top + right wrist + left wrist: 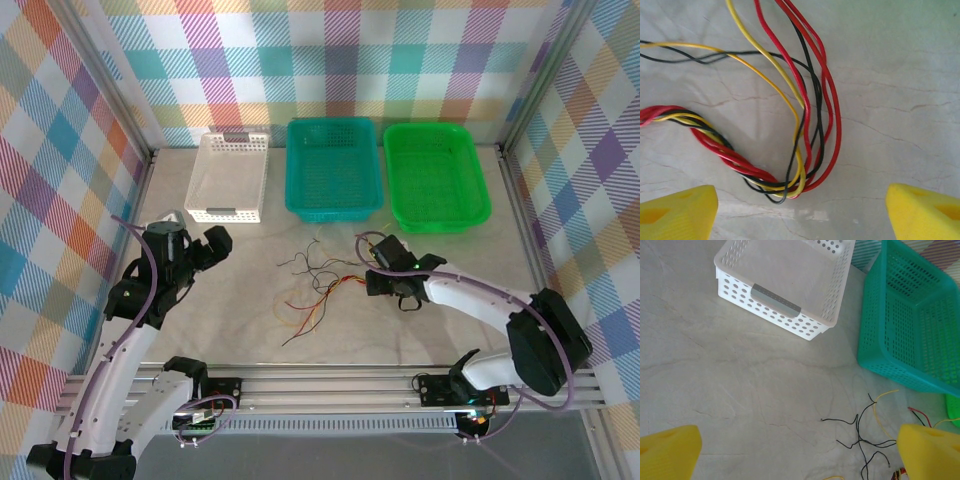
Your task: Untangle the cables
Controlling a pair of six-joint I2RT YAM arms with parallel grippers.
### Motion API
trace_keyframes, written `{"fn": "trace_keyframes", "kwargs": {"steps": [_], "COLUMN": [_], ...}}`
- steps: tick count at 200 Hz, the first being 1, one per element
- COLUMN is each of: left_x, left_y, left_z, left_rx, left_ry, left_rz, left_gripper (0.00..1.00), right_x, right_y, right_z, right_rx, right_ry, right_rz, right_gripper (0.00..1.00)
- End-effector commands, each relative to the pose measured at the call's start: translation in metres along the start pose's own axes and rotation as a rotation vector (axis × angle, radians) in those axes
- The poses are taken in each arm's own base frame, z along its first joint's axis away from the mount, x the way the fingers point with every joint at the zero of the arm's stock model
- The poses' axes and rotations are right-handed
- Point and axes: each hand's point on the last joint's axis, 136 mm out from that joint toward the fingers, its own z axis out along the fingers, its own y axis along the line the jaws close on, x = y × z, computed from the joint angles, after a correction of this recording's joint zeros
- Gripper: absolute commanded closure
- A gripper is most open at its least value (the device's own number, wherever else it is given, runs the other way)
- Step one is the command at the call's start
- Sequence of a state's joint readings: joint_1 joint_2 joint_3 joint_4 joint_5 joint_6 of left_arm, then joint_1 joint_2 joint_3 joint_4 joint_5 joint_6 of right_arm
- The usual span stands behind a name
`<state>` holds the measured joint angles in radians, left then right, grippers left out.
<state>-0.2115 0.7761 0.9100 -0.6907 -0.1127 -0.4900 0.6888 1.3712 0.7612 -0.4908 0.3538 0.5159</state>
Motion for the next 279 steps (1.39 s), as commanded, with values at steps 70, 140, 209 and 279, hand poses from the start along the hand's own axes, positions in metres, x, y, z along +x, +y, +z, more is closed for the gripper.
{"fn": "trace_keyframes", "kwargs": {"steps": [70,140,209,279], "left_x": [0.012,0.013,0.015,0.030], "left_y": [-0.005,-0.006,-0.008,-0.026], "left_z": [-0.001,0.000,0.000,-0.006], "left_rx": [0.006,0.003,0.006,0.100], "left_ry": [0.032,0.032,0.036,0.113], "left_rz": [0.060,0.081,0.106,0.048], "left_gripper": [0.00,0.00,0.00,0.00], "right_x": [-0.007,-0.015,-0.002,0.003], "right_y": [0.003,0.008,0.008,0.008], "right_z": [0.024,0.043,0.066,0.074], "right_rx": [-0.003,-0.125,-0.109,-0.101], "right_ry": [0.057,0.083,0.141,0.158], "right_rz": [0.106,0.238,0.250,0.253], "right_gripper": [0.32,0.40,0.54,0.92]}}
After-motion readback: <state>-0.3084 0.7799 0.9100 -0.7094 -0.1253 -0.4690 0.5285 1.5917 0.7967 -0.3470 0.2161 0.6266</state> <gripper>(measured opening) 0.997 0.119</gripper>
